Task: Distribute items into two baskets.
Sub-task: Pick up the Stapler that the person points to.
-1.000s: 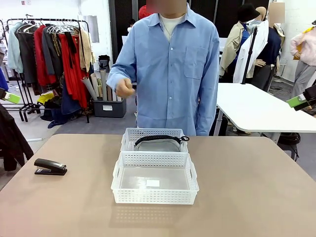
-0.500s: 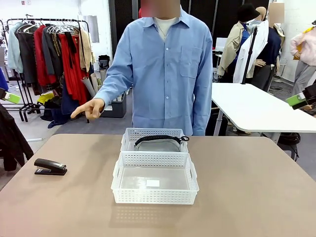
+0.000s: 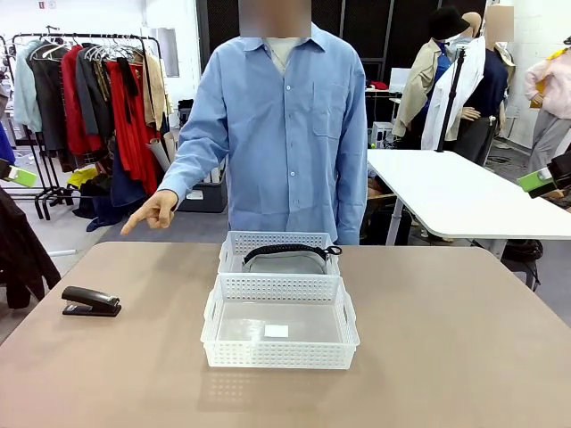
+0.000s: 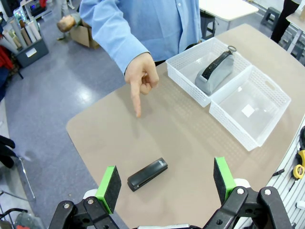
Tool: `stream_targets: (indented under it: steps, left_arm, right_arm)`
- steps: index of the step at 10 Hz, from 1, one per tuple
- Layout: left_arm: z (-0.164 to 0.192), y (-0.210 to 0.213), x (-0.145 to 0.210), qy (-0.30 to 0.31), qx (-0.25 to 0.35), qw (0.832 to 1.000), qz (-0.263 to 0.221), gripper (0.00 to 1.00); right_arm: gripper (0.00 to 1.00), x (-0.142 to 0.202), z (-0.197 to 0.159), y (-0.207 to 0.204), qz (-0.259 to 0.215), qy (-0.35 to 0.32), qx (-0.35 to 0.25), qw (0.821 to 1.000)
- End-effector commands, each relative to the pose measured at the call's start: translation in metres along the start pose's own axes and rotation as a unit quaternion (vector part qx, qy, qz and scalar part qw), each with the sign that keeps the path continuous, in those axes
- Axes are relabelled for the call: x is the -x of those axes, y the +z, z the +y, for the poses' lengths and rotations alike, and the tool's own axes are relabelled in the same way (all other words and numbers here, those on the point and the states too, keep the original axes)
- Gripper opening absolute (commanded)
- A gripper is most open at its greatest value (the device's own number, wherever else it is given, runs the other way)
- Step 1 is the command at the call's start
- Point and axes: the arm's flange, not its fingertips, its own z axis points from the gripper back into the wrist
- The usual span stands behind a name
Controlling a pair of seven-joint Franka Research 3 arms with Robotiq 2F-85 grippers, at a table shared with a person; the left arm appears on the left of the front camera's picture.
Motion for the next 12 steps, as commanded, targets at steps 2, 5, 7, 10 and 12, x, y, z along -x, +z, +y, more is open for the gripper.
stream_targets:
  steps: [2, 5, 7, 10, 12]
  left_arm:
    - [0.001, 0.0, -0.001, -0.004, 0.007, 1.0, -0.01, 1.0]
    - [0.001, 0.0, -0.001, -0.004, 0.007, 1.0, -0.01, 1.0]
    - [0.0, 0.0, 0.0, 0.0, 0.0, 1.0, 0.0, 1.0]
    - [0.029, -0.007, -0.022, -0.042, 0.023, 0.998, 0.045, 1.0]
    - [0.048, -0.022, -0.036, -0.089, 0.041, 0.989, 0.11, 1.0]
  right_arm:
    - [1.0, 0.0, 0.0, 0.0, 0.001, 0.002, 0.001, 1.0]
    - [1.0, 0.0, 0.0, 0.0, 0.001, 0.002, 0.001, 1.0]
    - [1.0, 0.0, 0.0, 0.0, 0.001, 0.002, 0.001, 1.0]
    - [1.0, 0.0, 0.0, 0.0, 0.001, 0.002, 0.001, 1.0]
    - [1.0, 0.0, 0.0, 0.0, 0.001, 0.002, 0.001, 1.0]
